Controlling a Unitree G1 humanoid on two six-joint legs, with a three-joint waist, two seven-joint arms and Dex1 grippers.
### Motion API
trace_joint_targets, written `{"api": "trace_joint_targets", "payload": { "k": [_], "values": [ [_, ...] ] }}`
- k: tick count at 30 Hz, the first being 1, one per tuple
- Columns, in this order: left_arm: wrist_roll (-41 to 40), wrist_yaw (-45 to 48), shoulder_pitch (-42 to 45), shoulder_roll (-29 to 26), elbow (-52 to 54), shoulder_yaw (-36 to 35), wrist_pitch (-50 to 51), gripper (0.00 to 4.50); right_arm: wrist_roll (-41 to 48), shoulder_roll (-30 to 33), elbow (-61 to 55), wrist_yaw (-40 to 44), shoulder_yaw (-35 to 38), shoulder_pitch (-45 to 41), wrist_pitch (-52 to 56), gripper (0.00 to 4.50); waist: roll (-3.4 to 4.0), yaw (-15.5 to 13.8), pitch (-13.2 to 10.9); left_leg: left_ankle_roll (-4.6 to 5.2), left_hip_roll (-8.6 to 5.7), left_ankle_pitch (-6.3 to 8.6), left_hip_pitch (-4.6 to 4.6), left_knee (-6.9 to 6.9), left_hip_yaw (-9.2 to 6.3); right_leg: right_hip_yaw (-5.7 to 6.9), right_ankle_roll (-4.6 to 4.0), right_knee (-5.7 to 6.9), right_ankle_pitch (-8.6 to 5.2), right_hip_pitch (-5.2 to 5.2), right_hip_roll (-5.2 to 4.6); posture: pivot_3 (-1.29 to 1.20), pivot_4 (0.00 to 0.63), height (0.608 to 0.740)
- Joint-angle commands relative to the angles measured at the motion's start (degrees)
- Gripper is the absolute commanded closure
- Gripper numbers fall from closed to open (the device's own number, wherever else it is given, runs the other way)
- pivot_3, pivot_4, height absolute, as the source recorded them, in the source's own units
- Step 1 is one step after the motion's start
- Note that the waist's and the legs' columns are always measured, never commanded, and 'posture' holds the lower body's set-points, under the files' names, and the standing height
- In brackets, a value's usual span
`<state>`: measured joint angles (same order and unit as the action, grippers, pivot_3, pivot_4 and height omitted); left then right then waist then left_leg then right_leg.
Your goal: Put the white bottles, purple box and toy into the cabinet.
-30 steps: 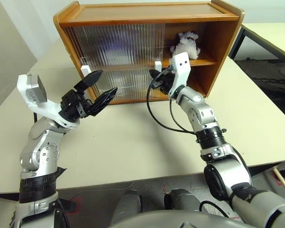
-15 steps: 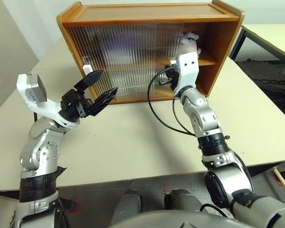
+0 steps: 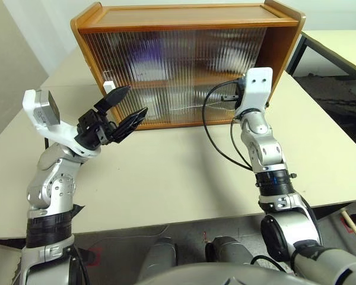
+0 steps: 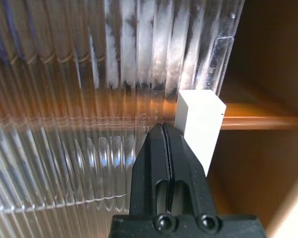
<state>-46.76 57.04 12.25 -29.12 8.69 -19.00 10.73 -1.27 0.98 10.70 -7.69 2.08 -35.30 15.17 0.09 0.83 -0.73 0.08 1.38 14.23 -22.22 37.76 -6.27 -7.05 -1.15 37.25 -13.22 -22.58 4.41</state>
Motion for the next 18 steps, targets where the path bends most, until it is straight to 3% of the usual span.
{"api": "trace_joint_targets", "payload": {
  "k": [1, 14, 18],
  "values": [
    [0.8, 0.7, 1.0, -0.1, -1.1, 0.8, -0.1, 0.0, -0.5, 0.3, -0.8, -2.0, 1.7, 0.6, 1.3, 4.46, 0.0, 0.3, 0.0, 0.0, 0.0, 0.0, 0.0, -0.01, 0.0, 0.0, 0.01, 0.0, 0.01, 0.0, 0.0, -0.03, 0.0, 0.74],
    [1.0, 1.1, 1.6, 0.1, -1.6, 0.9, -0.1, 0.0, -2.2, 0.2, 0.2, -6.2, 2.0, 0.6, 0.7, 4.46, 0.0, 1.1, 0.0, 0.02, 0.01, 0.01, 0.0, -0.12, 0.0, 0.0, 0.28, 0.0, 0.17, -0.04, 0.0, -0.04, 0.0, 0.74],
    [1.0, 1.1, 1.4, 0.1, -1.5, 0.9, -0.2, 0.0, -3.8, -0.1, 1.8, -11.1, 3.4, -0.4, 1.2, 4.46, 0.0, 1.1, 0.0, 0.02, 0.01, 0.01, 0.0, -0.13, -0.01, 0.0, 0.29, 0.0, 0.16, -0.04, 0.0, -0.04, 0.0, 0.74]
  ]
}}
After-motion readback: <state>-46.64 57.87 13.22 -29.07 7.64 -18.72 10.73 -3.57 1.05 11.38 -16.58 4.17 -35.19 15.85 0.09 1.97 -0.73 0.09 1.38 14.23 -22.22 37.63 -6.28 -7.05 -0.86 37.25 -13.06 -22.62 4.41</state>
